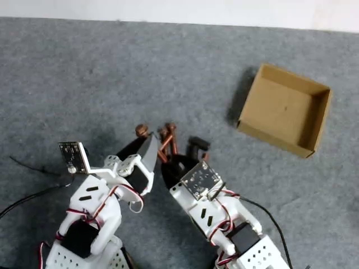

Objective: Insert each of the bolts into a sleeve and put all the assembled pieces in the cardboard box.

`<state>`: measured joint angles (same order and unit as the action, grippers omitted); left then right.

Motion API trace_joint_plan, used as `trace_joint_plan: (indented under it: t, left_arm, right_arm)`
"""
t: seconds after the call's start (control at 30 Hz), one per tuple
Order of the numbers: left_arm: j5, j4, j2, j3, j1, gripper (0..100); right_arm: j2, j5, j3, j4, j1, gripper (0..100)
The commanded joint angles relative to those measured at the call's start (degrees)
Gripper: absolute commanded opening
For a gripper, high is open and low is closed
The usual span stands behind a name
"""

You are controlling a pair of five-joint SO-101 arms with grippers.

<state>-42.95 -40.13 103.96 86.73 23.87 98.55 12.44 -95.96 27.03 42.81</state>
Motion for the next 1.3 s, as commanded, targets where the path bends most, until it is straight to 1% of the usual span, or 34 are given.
trace_joint_plan:
  t: [0.0,0.77,0.83,0.93,1.03,1.17,1.27]
  left_arm:
    - [-2.81,1.14,-0.04,0.75,1.10,1]
    - [-2.90,2.55,-0.04,2.07,-0.13,1]
    - [-2.99,4.22,-0.04,2.24,-2.07,1]
    - [-5.27,9.23,-0.04,5.23,-5.32,1]
    - [-5.54,10.55,-0.04,6.46,-5.32,1]
    - [-5.54,10.46,-0.04,6.46,-5.23,1]
    - [-5.45,10.46,-0.04,6.46,-3.12,1]
  right_arm:
    - [1.45,0.44,-8.92,-0.48,0.75,0.5]
    - [1.54,0.44,-8.92,-0.31,0.75,0.5]
    - [1.54,0.53,-8.92,-0.31,1.10,0.5]
    - [1.54,1.67,-8.92,-0.40,2.07,0.5]
    - [1.54,5.10,-8.92,-0.48,2.24,0.5]
    - [1.54,5.19,-8.92,-0.57,2.15,0.5]
    - [1.54,5.36,-8.92,-0.57,2.07,0.5]
